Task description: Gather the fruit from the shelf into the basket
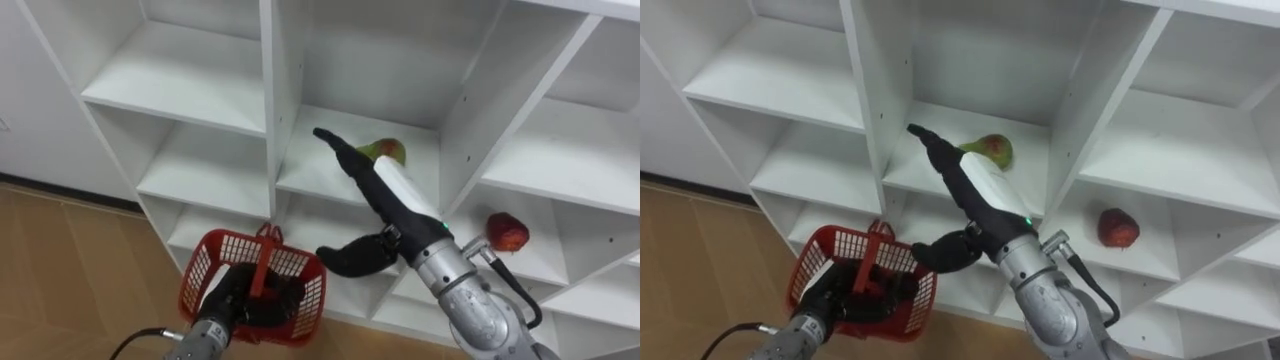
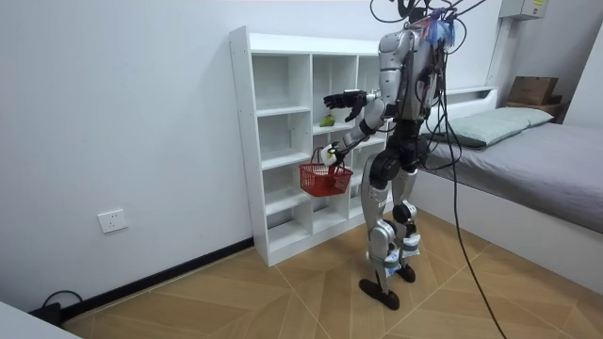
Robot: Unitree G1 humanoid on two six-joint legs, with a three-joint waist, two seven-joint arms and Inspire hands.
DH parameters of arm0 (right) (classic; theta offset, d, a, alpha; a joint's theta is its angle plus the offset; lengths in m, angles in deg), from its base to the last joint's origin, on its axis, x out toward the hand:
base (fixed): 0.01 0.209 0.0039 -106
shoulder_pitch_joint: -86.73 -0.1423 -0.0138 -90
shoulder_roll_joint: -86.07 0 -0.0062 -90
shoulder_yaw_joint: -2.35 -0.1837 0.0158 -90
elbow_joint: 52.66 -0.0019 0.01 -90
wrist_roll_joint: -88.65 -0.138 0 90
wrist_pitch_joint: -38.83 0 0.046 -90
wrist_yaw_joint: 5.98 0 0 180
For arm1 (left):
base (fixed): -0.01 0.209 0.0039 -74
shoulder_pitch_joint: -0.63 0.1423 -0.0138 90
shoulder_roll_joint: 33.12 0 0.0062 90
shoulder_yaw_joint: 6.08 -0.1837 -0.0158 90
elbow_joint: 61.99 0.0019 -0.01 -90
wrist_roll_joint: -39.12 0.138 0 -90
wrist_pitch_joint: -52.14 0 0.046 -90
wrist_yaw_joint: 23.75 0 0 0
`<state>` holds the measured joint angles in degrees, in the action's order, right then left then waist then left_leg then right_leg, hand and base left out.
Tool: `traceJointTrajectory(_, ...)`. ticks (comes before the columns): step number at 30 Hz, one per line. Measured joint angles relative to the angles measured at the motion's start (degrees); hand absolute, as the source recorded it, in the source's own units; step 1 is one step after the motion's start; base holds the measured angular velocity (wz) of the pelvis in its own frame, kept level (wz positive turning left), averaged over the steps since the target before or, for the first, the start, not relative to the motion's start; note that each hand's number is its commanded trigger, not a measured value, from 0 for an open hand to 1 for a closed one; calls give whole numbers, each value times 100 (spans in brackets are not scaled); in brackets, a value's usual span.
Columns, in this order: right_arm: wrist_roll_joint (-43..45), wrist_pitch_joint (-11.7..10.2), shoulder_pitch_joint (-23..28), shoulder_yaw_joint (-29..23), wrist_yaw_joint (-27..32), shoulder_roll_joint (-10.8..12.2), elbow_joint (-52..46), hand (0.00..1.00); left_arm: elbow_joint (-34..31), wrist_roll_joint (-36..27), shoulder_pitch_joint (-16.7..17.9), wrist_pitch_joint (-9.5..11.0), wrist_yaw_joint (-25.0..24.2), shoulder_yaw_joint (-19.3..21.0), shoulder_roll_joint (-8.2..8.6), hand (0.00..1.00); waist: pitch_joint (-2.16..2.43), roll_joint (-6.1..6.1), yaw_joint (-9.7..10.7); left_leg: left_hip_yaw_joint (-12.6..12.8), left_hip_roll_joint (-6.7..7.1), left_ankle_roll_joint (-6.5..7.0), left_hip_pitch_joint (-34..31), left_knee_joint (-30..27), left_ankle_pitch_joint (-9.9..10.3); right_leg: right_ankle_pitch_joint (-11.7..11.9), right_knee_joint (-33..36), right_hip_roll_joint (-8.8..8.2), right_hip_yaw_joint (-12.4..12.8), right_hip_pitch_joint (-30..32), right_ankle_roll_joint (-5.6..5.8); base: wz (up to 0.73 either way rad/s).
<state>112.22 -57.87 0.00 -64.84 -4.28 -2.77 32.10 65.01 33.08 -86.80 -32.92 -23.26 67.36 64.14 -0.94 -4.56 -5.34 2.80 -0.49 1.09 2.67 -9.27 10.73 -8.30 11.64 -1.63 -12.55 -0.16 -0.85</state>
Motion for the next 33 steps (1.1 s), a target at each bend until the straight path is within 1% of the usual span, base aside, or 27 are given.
traceJointTrajectory(6,0,-2,-22,11,261,2,-1,0,2,-10,45,1,-36,1,-22,100,1,-13,-18,6,-6,0,148,15,0,0,1,0,11,-136,0,-1)
traceJointTrajectory(8,-27,-3,-114,8,378,-13,4,0,3,-6,46,1,-82,2,-58,100,-11,-38,-24,15,-5,-1,183,20,1,0,1,-1,16,-166,0,-2)
traceJointTrajectory(11,-122,-6,-315,-5,579,-60,23,0,10,12,52,-3,-101,10,-110,100,-13,-120,-36,4,-3,-1,199,17,1,-1,0,0,15,-192,1,0)
traceJointTrajectory(12,-292,-13,-332,-31,649,-80,35,0,8,60,67,-4,-121,14,-115,100,2,-153,-87,4,-3,-1,210,9,1,-1,-2,4,27,-206,1,0)
traceJointTrajectory(14,-345,-16,-330,-95,754,-89,104,0,9,191,101,-9,-128,23,-118,100,-23,-194,-101,-21,3,-1,287,10,1,-2,-19,2,10,-301,2,6)
traceJointTrajectory(15,-351,-22,-332,-142,824,-89,188,0,9,226,128,-17,-146,47,-130,100,-15,-221,-126,-41,6,-1,304,13,2,-5,-23,-2,-7,-328,7,10)
traceJointTrajectory(17,-394,-24,-368,-207,914,-98,344,0,5,292,148,-19,-209,132,-162,100,-19,-281,-139,-71,11,-1,299,11,2,-5,-40,-5,-36,-345,8,12)
traceJointTrajectory(18,-503,-27,-444,-264,923,-99,488,0,5,408,190,-22,-249,221,-177,100,-16,-321,-112,-158,28,-1,287,-4,2,-6,-97,-10,-88,-391,9,18)
traceJointTrajectory(19,-587,-27,-463,-417,937,-101,583,0,5,470,216,-41,-296,295,-189,100,-14,-354,-112,-185,29,-1,284,-7,2,-6,-102,-15,-128,-407,10,19)
traceJointTrajectory(21,-743,-25,-509,-630,1025,-131,687,0,-23,462,283,-69,-370,378,-197,100,-16,-392,-148,-196,29,-2,264,-31,2,-10,-105,-19,-167,-415,15,11)
traceJointTrajectory(23,-853,-22,-683,-717,1137,-177,810,0,-81,462,391,-92,-406,415,-224,100,-28,-421,-149,-204,28,-3,255,-39,3,-11,-114,-19,-171,-412,14,3)
traceJointTrajectory(26,-971,-20,-901,-834,1297,-245,1000,0,-117,624,440,-167,-540,529,-241,100,-31,-470,-183,-250,31,-8,183,-89,13,-13,-122,-20,-195,-393,18,8)
traceJointTrajectory(27,-991,-4,-991,-835,1323,-273,1055,0,-253,729,478,-274,-586,532,-247,100,-28,-497,-185,-308,34,-14,138,-130,29,-15,-122,-17,-212,-379,19,18)
traceJointTrajectory(28,-1095,11,-1088,-835,1324,-308,1126,0,-411,853,510,-326,-617,526,-305,100,-22,-529,-151,-362,36,-16,81,-179,39,-17,-125,-21,-279,-373,21,21)
traceJointTrajectory(29,-1182,29,-1137,-835,1324,-335,1167,0,-466,917,510,-343,-624,523,-311,100,-18,-540,-150,-383,38,-17,62,-196,41,-17,-125,-25,-312,-374,21,25)
traceJointTrajectory(30,-1272,59,-1248,-835,1324,-370,1289,0,-561,984,516,-383,-624,526,-305,100,-7,-555,-187,-404,40,-17,53,-206,42,-18,-120,-26,-326,-379,23,13)
traceJointTrajectory(32,-1403,72,-1495,-834,1328,-367,1680,0,-701,1075,517,-474,-628,528,-326,100,3,-572,-234,-446,36,-20,59,-216,44,-18,-110,-20,-326,-390,23,8)
traceJointTrajectory(33,-1465,155,-1633,-838,1328,-368,1900,0,-770,1074,524,-506,-635,542,-338,100,7,-591,-264,-470,36,-20,48,-226,43,-18,-107,-21,-345,-395,23,13)
